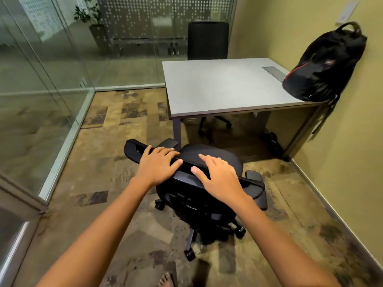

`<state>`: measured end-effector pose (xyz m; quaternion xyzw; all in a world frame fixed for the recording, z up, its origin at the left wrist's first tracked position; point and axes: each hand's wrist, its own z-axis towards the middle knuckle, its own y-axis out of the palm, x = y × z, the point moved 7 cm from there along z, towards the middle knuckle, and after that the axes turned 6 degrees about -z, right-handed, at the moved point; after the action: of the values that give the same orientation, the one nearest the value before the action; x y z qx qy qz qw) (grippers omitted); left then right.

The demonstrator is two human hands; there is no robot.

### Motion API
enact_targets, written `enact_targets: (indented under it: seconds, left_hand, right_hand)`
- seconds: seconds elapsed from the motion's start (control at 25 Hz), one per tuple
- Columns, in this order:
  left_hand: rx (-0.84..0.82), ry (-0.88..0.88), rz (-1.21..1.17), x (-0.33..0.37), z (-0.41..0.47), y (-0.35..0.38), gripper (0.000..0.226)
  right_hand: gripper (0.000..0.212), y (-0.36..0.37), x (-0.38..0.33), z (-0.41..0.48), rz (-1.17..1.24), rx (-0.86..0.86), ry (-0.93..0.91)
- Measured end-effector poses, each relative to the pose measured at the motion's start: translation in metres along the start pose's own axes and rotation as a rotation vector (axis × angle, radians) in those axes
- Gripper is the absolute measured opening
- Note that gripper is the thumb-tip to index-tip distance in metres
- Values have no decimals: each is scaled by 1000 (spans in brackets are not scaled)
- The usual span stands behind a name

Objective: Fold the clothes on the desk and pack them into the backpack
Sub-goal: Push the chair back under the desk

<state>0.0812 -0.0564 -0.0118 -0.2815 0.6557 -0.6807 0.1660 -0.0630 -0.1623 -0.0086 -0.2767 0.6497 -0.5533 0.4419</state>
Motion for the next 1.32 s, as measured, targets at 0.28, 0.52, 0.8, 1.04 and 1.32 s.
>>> enact_targets:
  seconds: [0.28, 0.52, 0.8, 1.04, 1.32]
  left_hand:
    - [-48, 24, 43, 13, -8, -1, 66]
    - [-144, 268, -36, 26, -20, -1, 90]
    - [-218, 538, -64, 26, -30, -2, 77]
    - [-94, 651, -12, 47, -32, 1, 82]
    - [53, 767, -30, 73, -36, 0, 78]
  right_hand:
    - [63, -4, 15, -20, -131, -55, 16]
    - [54, -14, 31, -37, -122, -24, -33]
    - [54, -22, 42, -54, -138, 63, -75]
    - [51, -26, 52, -74, -150, 139, -40]
    - [51, -31, 71, -87, -177, 171, -34]
